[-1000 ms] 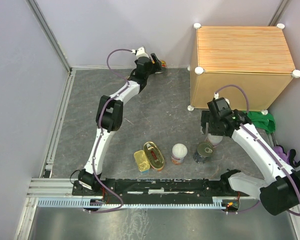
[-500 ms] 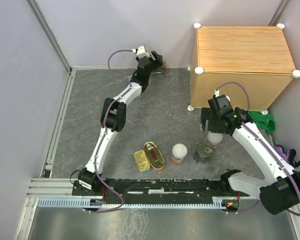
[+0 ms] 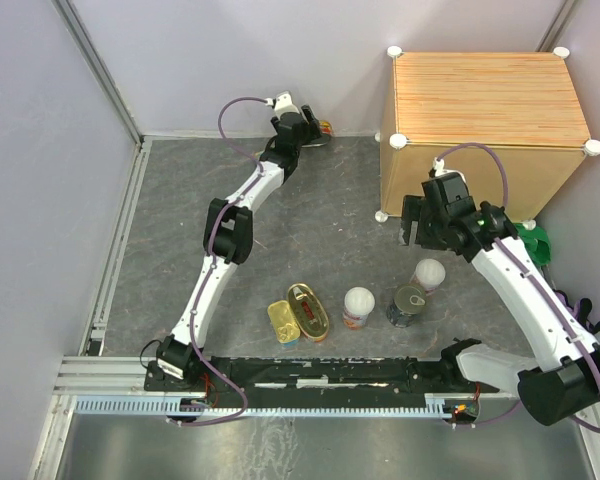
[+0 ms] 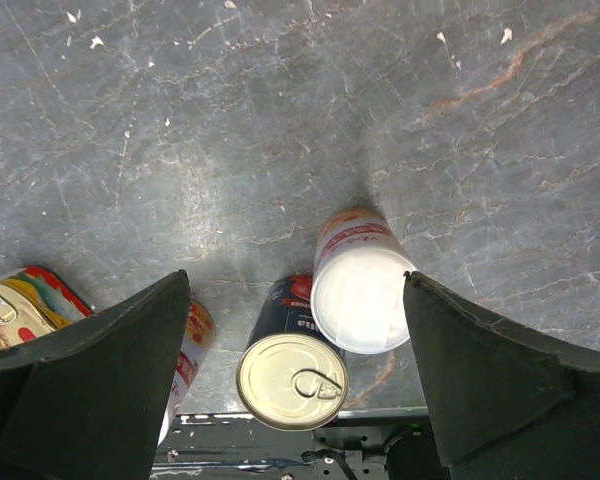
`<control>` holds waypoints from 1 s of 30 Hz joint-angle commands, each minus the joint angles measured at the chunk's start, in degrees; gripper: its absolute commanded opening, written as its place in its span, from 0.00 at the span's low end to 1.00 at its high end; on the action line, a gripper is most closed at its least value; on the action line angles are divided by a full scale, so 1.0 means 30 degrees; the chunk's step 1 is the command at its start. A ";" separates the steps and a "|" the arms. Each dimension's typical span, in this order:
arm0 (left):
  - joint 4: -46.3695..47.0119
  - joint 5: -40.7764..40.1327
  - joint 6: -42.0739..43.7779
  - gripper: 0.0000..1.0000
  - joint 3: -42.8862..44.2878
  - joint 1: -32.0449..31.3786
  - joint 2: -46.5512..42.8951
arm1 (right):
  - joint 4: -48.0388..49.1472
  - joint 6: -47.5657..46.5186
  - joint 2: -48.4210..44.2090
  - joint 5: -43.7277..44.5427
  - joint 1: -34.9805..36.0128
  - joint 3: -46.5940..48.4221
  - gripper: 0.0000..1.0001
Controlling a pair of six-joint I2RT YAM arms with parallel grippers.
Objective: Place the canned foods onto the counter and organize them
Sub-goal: Adjust the canned food at the center of the board.
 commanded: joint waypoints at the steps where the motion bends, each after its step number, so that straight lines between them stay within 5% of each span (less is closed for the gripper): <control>1: -0.3663 -0.0174 0.0025 0.76 0.0816 0.0101 -0.0034 | -0.0324 -0.0376 0.0146 -0.0141 -0.0036 0.1417 0.95; 20: -0.9114 0.2902 -0.1359 0.77 -0.5093 -0.0136 -0.3429 | -0.1362 -0.0402 -0.1506 -0.1123 -0.0019 0.1628 0.95; 25: -0.5269 0.1951 -0.2163 0.77 -1.1987 -0.0717 -0.8226 | -0.1861 -0.0473 -0.1700 -0.1326 -0.0028 0.2560 0.95; 30: -0.3745 0.1161 -0.1672 0.78 -1.2620 -0.1070 -1.0734 | -0.2022 -0.0480 -0.1947 -0.1520 -0.0017 0.2945 0.95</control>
